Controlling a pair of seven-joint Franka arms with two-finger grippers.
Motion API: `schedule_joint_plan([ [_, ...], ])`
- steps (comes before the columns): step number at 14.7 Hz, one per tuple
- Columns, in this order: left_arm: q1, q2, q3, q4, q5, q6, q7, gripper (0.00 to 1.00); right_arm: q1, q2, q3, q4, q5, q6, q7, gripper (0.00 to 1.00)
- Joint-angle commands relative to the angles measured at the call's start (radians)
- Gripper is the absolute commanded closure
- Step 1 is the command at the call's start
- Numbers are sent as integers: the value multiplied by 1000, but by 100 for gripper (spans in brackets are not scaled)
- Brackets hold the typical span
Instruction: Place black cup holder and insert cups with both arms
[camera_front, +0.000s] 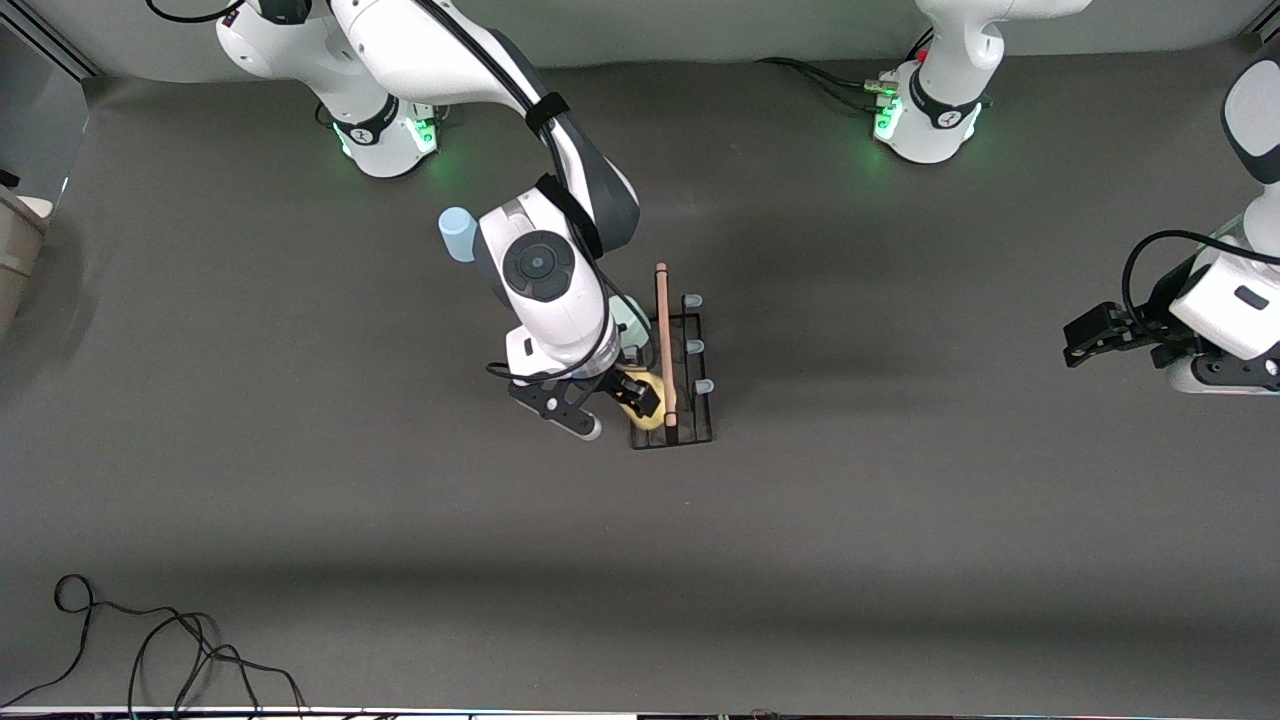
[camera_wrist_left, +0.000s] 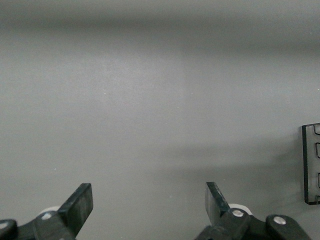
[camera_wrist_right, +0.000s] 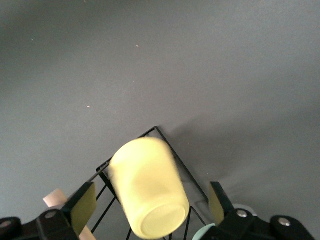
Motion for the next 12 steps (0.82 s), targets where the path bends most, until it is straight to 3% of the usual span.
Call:
schedule_joint_plan([
  [1, 9, -3, 1, -2, -13, 10, 15, 0, -29, -54, -3, 17, -23, -102, -28, 0],
  [6, 9, -3, -1, -2, -12, 10, 15, 0, -144, -240, -26, 14, -27, -446, -302, 0],
  [12, 32, -3, -1, 4, -12, 10, 18, 0, -144, -401, -236, 9, -96, -745, -659, 0],
])
